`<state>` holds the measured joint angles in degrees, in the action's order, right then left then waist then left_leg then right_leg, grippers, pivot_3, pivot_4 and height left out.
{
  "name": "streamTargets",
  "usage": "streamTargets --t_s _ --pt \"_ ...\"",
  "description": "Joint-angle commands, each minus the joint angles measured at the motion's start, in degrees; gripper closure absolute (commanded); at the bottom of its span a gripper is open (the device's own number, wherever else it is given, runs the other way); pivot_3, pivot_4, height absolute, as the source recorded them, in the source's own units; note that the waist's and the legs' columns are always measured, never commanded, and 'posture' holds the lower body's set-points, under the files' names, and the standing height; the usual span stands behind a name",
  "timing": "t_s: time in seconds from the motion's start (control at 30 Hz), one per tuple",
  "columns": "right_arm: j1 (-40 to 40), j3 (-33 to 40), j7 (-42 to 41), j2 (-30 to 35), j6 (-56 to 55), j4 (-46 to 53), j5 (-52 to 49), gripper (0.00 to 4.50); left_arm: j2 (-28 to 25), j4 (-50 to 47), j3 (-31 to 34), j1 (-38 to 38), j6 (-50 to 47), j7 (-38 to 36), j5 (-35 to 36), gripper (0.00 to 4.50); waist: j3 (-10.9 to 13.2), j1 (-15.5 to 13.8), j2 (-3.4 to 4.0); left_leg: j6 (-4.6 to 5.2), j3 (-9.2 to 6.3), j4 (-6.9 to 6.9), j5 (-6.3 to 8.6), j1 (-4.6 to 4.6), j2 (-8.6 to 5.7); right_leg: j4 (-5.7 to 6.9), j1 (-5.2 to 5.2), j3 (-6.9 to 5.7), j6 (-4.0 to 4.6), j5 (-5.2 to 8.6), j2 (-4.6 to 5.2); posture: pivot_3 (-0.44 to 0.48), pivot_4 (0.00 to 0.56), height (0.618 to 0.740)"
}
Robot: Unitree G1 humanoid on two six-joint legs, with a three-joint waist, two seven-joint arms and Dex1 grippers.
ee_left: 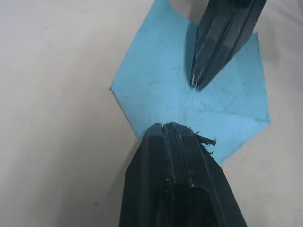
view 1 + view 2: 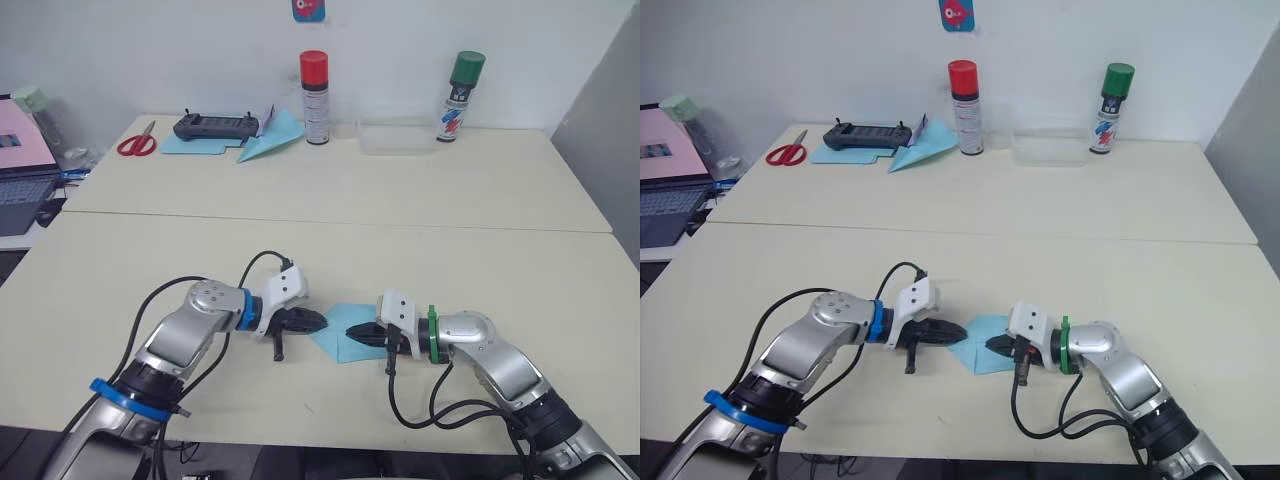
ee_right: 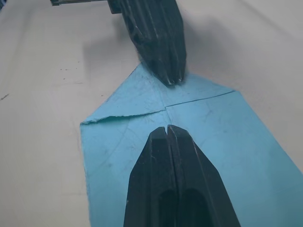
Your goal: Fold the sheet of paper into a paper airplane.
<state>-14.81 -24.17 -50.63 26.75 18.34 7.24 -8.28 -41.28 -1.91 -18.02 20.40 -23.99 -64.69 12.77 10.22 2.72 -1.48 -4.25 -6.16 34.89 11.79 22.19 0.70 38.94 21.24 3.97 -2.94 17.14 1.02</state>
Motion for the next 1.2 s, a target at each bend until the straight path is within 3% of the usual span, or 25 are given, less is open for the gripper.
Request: streamTargets --t_s 0.03,0.27,0.4,0.53,0.87,1.2 --pt "0.97 0.26 1.74 0.64 2.04 -0.99 2.11 4.47 -4.09 4.26 -0.16 -4.35 -0.76 0.67 -4.31 4.50 -0.05 0.27 0.03 0.00 0.02 -0.05 0.00 -0.13 0.01 0.00 -0.07 0.01 0.10 0.06 0.00 0.000 0.150 0.740" --pt "1.38 0.32 2.29 0.37 2.89 0.05 2.23 4.47 -4.06 -0.66 9.23 -4.20 -3.49 0.43 4.03 4.50 -0.11 0.49 0.08 0.00 0.04 -0.08 0.01 -0.23 0.05 0.02 -0.12 0.00 0.37 0.22 0.00 0.000 0.150 0.740" --pt "0.48 0.40 2.08 -0.27 3.39 -0.29 1.83 4.47 -2.63 -7.46 16.76 0.63 -12.50 -0.03 15.59 4.50 0.11 0.48 -0.23 0.00 -0.02 -0.06 0.00 -0.09 0.05 0.04 -0.01 -0.05 0.27 0.16 -0.01 0.000 0.150 0.740" --pt "0.10 0.82 1.82 -0.45 4.04 0.10 1.39 4.47 -2.63 -12.64 15.91 1.38 -15.84 0.56 17.62 4.50 0.12 0.50 -0.25 0.00 0.02 -0.04 0.00 -0.01 0.00 0.00 0.01 -0.03 0.04 0.03 0.03 0.000 0.150 0.740" --pt "0.02 0.72 0.90 -0.41 3.94 0.12 1.17 4.47 0.75 -7.69 1.66 -0.38 -2.99 2.87 2.59 4.50 0.13 0.45 -0.24 -0.01 0.01 -0.07 0.01 0.16 0.01 -0.01 0.15 -0.02 0.03 0.03 -0.01 0.000 0.150 0.740" --pt "0.65 4.22 -1.29 1.17 5.02 6.08 -2.74 4.47 1.59 0.56 -2.98 -2.75 3.28 0.52 -2.99 4.50 0.13 0.18 -0.23 -0.01 0.00 -0.07 0.01 0.20 -0.01 -0.04 0.16 -0.05 0.03 0.04 0.02 0.000 0.150 0.740"
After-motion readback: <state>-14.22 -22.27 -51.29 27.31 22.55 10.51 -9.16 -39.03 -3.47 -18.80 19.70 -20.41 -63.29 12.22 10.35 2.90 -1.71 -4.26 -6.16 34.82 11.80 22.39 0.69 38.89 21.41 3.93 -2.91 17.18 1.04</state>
